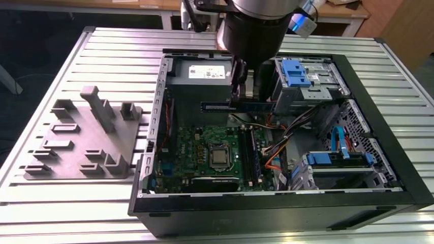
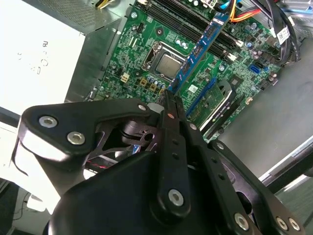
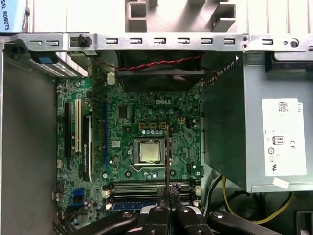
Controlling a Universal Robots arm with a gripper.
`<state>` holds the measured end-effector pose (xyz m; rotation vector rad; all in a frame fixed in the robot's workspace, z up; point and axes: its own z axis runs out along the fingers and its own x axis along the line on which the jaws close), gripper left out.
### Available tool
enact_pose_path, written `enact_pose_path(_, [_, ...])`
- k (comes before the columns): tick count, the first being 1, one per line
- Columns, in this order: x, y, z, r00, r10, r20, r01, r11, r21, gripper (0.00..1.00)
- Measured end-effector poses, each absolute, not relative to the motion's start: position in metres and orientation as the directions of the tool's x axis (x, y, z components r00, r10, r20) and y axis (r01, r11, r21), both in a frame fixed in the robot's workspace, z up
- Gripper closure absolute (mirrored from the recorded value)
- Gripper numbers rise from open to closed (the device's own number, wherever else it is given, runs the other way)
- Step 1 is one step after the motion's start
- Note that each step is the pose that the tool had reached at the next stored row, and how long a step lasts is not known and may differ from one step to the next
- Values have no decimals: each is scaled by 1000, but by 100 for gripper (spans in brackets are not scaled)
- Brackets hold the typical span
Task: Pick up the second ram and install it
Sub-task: 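Pick up the second ram and move it above second insertion slot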
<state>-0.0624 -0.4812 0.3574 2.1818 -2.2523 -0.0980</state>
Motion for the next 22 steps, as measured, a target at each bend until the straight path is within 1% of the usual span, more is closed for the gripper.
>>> enact_pose_path(22, [-62,-481,336,-33,-999,-40,-998,31,48,92])
